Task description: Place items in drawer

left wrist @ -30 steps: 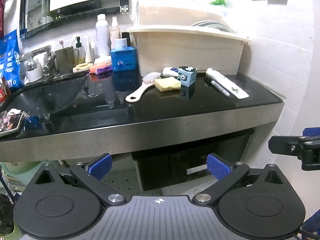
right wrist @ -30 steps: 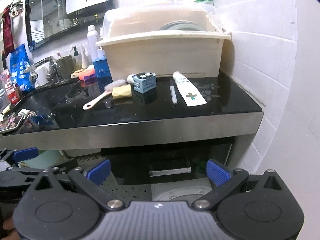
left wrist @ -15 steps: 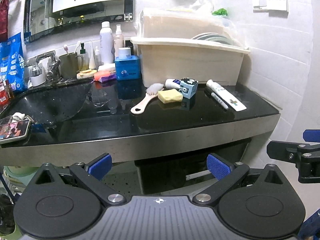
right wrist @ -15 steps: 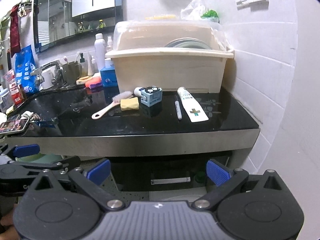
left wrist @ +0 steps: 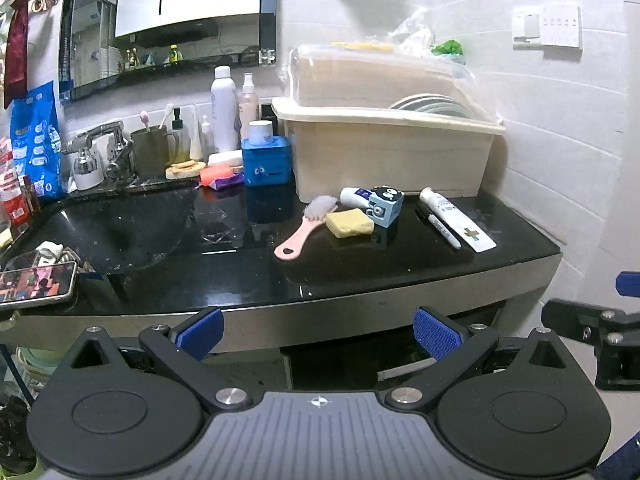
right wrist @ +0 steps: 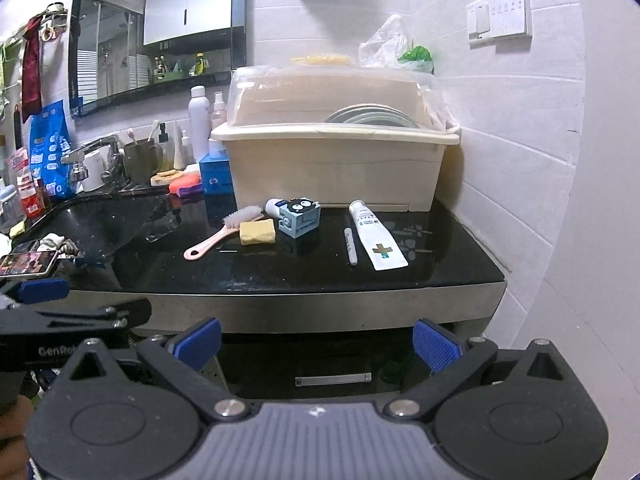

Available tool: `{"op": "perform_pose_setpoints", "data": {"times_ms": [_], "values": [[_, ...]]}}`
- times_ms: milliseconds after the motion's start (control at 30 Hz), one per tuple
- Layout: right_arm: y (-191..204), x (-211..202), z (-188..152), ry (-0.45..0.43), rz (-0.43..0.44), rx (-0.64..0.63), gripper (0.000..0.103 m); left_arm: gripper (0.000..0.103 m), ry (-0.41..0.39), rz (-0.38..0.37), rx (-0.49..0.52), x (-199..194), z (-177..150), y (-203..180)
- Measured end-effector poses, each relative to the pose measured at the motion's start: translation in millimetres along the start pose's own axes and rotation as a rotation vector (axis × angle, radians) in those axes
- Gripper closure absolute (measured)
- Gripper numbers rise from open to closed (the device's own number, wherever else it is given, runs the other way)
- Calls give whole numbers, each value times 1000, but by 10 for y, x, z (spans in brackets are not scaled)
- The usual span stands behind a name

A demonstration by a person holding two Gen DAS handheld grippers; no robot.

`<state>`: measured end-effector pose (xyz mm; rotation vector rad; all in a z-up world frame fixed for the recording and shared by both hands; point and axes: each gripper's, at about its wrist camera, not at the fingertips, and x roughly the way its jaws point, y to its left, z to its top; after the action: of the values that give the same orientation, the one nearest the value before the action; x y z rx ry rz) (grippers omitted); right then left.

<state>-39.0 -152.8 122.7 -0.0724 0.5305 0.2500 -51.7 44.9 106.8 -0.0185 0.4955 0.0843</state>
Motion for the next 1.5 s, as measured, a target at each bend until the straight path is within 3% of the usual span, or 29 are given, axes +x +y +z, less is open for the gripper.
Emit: {"op": "perform_pose_setpoints", "data": {"times_ms": [300, 1500], "values": [[10, 4, -118, -27, -37, -7, 0, 1, 12, 8, 28, 25, -28, -102], [-46, 232, -318, 32, -40, 16, 0, 1, 71, 1, 48, 210, -253, -194]]}}
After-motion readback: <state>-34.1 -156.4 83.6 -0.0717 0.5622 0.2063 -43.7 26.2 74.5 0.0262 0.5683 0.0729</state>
